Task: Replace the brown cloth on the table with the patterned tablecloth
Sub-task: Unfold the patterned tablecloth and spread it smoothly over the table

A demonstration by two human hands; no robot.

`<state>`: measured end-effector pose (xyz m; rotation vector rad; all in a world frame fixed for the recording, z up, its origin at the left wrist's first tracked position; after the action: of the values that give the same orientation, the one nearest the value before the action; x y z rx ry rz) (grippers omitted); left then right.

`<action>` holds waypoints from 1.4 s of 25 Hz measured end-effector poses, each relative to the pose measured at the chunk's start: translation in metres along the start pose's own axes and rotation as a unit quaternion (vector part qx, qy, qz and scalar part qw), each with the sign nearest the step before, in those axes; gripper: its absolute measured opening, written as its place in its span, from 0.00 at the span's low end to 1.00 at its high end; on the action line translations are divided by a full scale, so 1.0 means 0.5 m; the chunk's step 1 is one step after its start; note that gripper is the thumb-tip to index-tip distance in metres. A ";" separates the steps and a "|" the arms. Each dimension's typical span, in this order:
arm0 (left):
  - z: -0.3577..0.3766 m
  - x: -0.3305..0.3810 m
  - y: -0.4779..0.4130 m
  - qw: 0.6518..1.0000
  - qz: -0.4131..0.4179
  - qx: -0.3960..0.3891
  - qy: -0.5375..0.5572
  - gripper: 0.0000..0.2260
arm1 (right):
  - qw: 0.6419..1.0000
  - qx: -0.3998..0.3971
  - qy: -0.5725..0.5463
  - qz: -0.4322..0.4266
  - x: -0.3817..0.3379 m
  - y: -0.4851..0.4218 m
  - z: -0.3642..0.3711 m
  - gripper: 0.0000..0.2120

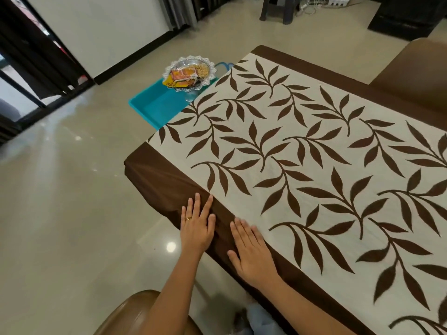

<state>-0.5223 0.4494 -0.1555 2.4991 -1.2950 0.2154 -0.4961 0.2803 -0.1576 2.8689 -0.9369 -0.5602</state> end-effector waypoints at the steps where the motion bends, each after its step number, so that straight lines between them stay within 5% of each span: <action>1: -0.008 -0.013 -0.016 1.000 -0.003 0.000 -0.001 0.24 | 1.000 -0.001 0.000 0.000 0.000 -0.003 -0.002 0.31; 18: -0.150 -0.296 -0.270 0.999 -0.039 -0.014 0.006 0.25 | 0.998 -0.020 0.033 0.046 -0.002 -0.025 0.008 0.32; 23: -0.148 -0.295 -0.296 0.998 0.050 -0.035 -0.011 0.28 | 0.997 0.036 -0.059 0.043 -0.176 -0.291 -0.031 0.27; 27: -0.151 -0.323 -0.307 0.996 0.078 -0.026 -0.022 0.25 | 0.999 0.027 -0.028 0.015 -0.279 -0.532 -0.026 0.26; 35: -0.198 -0.414 -0.379 0.999 0.031 -0.013 0.015 0.26 | 1.000 0.016 0.013 0.019 -0.280 -0.536 0.004 0.30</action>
<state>-0.4864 0.7448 -0.1592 2.4273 -1.3559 0.2467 -0.4520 0.5795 -0.1625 2.8724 -1.0041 -0.5065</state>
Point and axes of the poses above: each hand's wrist, its own y-axis away from the middle knuckle, its own z-axis out of the palm, x = y × z, the point moved 9 cm from there along -y, towards the middle knuckle, and after that the axes turned 7 degrees about -x, right-handed, at the moved point
